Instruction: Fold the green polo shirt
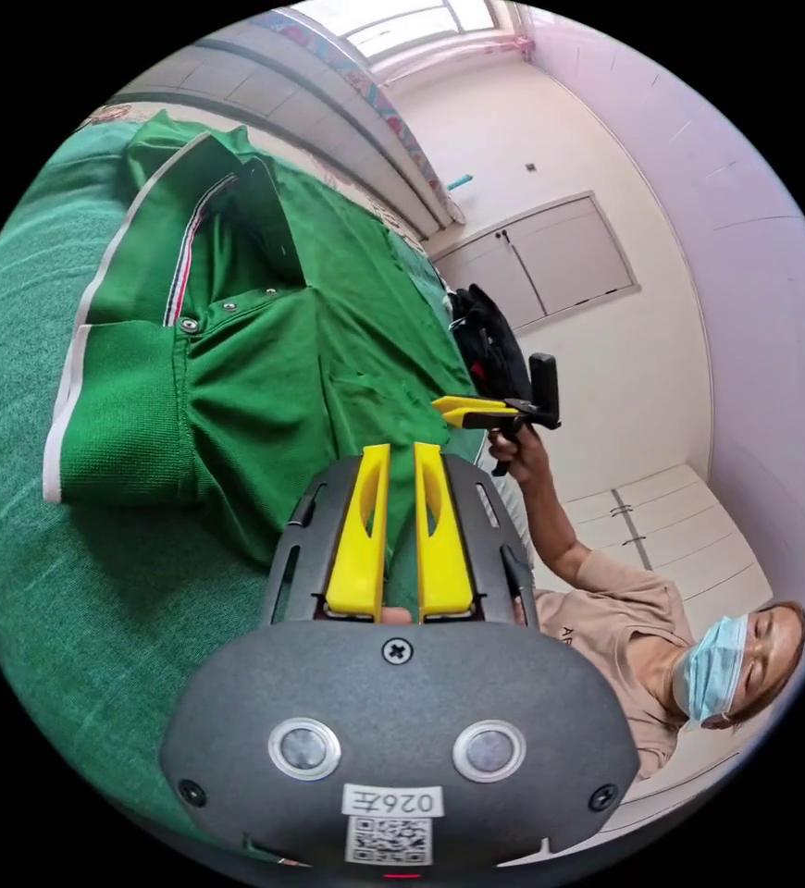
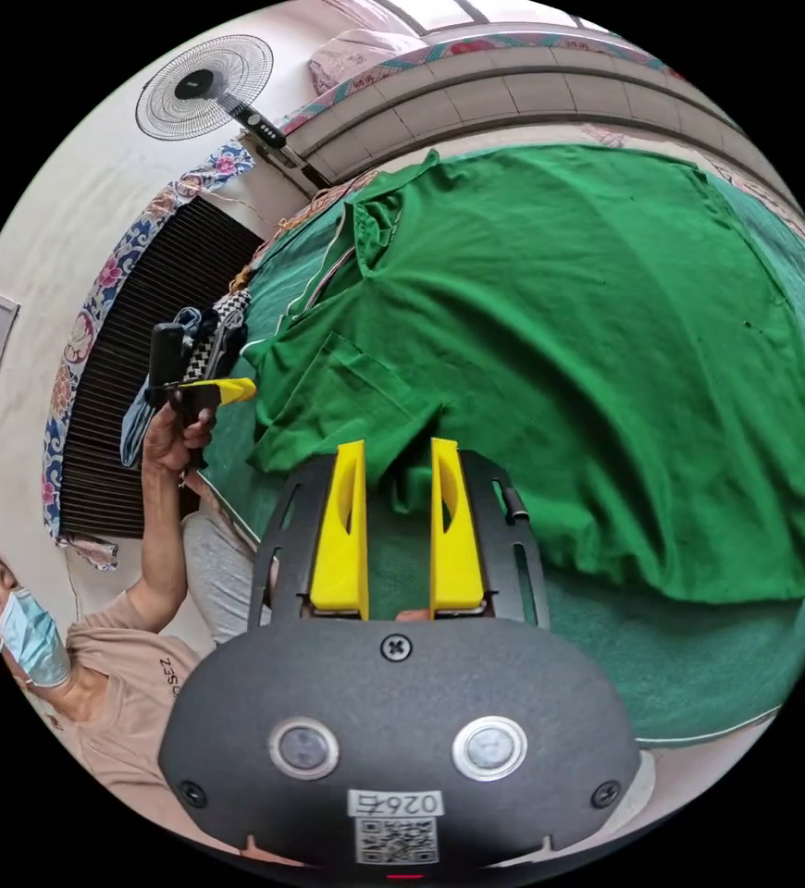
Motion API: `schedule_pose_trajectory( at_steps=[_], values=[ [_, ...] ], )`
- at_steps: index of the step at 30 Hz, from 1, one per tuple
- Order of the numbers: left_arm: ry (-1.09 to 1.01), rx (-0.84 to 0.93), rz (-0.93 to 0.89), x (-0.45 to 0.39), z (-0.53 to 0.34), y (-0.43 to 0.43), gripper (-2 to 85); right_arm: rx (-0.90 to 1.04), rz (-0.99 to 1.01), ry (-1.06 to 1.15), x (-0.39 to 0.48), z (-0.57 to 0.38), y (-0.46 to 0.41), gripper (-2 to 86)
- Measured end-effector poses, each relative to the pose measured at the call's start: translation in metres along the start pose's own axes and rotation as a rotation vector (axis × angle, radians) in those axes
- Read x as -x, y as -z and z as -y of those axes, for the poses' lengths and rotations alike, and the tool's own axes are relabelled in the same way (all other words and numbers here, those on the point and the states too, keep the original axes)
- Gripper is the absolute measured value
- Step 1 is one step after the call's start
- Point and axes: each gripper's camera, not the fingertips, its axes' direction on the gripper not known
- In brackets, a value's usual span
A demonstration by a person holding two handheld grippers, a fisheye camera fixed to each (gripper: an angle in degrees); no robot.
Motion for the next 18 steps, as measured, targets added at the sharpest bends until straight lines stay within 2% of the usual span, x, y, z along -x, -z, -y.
schedule_pose_trajectory(
  at_steps=[3, 4, 6, 12, 15, 18],
  values=[
    [0.023, 0.166, 0.087, -0.015, 0.02, -0.018, 6.0, 0.079, -0.002, -0.008, 0.01, 0.002, -0.024, 6.3],
    [0.032, 0.276, 0.147, -0.022, 0.026, -0.029, 5.5, 0.08, -0.011, -0.011, 0.013, 0.002, -0.025, 6.3],
    [0.012, 0.327, 0.195, -0.041, 0.032, -0.022, 0.6, 0.07, -0.039, -0.022, 0.022, -0.004, -0.023, 6.3],
    [-0.016, 0.227, 0.166, -0.11, 0.014, 0.093, -0.9, -0.008, -0.236, 0.028, 0.081, -0.022, -0.004, 4.9],
    [0.004, 0.194, 0.169, -0.138, -0.005, 0.148, -0.9, -0.05, -0.268, 0.088, 0.115, -0.027, 0.003, 4.8],
    [-0.082, -0.084, 0.08, -0.2, -0.035, 0.245, -0.9, -0.139, -0.249, 0.102, 0.131, -0.041, 0.025, 3.9]
  ],
)
